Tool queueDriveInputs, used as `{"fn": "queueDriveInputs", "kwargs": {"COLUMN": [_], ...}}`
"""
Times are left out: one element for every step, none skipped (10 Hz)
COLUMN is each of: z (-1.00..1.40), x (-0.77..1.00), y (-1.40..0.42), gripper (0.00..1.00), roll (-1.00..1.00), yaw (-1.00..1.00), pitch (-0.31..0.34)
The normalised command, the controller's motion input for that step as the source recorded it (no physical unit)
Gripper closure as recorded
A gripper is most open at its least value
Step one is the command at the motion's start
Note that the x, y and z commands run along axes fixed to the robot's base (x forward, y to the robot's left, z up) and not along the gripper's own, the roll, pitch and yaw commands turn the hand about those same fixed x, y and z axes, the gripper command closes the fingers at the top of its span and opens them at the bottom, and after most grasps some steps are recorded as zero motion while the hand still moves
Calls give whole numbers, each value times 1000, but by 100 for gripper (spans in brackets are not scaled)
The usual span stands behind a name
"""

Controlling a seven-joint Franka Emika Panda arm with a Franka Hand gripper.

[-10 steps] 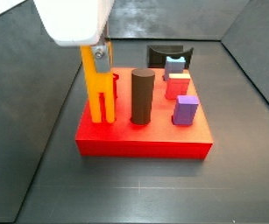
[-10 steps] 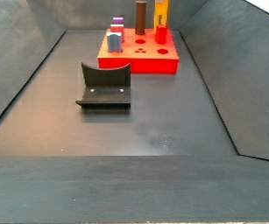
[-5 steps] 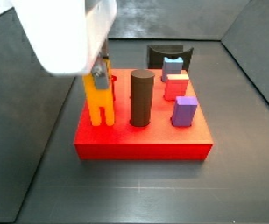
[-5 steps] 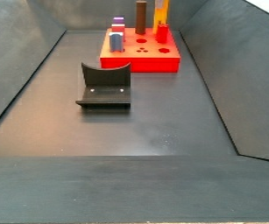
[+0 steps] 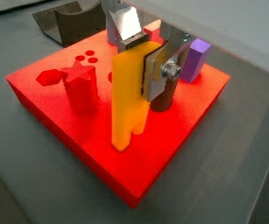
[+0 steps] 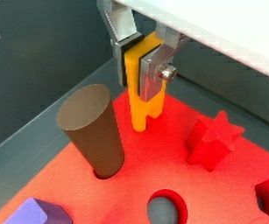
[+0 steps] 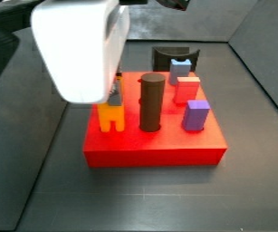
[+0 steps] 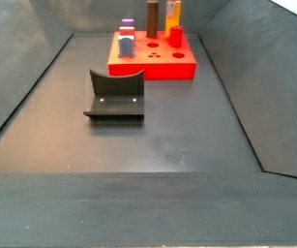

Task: Pick up the square-circle object. Move up. Rotate the square-circle object. Place the square-circle object on the fixture. Regrasp the square-circle object. Move to above the board. Insert the square-circle object.
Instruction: Insert the square-circle object.

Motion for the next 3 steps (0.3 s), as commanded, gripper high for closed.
{"fn": "queueDriveInputs", "kwargs": {"z": [-240, -26, 0], "x": [0, 0, 0], "y": [46, -40, 0], "gripper": [100, 100, 100], "roll": [-77, 34, 0], "yaw": [-74, 0, 0], "pitch": [-219, -49, 0]}}
